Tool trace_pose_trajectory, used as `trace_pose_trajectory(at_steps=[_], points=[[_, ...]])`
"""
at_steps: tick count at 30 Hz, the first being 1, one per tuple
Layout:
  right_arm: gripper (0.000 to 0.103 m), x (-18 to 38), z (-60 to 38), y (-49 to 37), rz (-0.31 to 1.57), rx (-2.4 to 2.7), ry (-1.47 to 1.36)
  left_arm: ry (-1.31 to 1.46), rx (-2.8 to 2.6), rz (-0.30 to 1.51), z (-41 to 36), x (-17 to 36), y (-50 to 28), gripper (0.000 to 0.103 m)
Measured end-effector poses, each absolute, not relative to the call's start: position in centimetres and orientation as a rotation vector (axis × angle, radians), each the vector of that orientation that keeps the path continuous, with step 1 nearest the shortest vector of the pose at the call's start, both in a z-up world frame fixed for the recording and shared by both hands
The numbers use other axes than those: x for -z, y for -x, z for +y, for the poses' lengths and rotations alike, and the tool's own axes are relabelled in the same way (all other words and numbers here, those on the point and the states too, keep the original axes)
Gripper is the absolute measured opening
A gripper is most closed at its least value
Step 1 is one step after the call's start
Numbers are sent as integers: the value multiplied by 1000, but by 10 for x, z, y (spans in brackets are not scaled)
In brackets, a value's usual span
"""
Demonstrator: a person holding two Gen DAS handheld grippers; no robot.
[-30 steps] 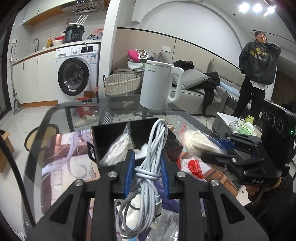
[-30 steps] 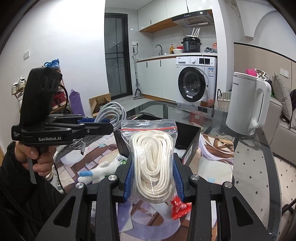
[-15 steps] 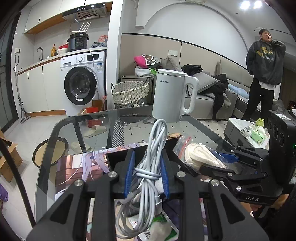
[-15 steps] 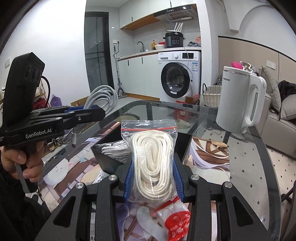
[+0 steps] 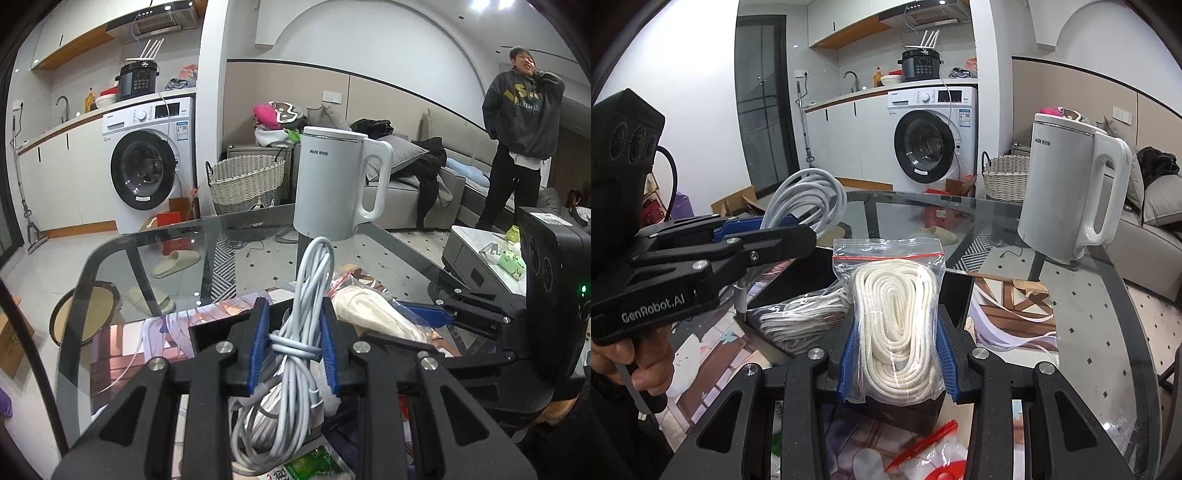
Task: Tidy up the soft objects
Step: 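Open the right gripper over the box to drop the rope bag while the left drops the cable coil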
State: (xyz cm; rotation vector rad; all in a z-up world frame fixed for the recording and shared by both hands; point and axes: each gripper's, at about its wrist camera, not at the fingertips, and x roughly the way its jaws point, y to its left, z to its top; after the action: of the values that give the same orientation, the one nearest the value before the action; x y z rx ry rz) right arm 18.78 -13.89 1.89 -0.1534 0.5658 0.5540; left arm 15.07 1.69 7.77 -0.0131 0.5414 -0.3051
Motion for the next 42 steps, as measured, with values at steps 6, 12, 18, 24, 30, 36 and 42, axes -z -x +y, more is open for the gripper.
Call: trace_pose_trajectory(at_steps=[6,12,18,24,30,36,42], points=[[38,-8,-128,-192,585,-544,189,6,323,560,14,-69,-157,25],[38,-4,-122,-192,580,-518,226,-7,315,566,13,-67,-159,25],[38,4,-112,-201,600,-502,251,13,307,565,15,-67,-161,25],[60,-8,-125,-185,535,-512,261,1,310,564,12,-65,-161,25],[71,-14,-153,-173,497,-488,243,0,309,580,9,-58,-168,25],[71,-18,-173,-167,473,-478,215,-18,313,582,-2,-57,-177,25],[72,-11,-187,-169,499,-466,205,-80,286,617,-13,-44,-185,25]])
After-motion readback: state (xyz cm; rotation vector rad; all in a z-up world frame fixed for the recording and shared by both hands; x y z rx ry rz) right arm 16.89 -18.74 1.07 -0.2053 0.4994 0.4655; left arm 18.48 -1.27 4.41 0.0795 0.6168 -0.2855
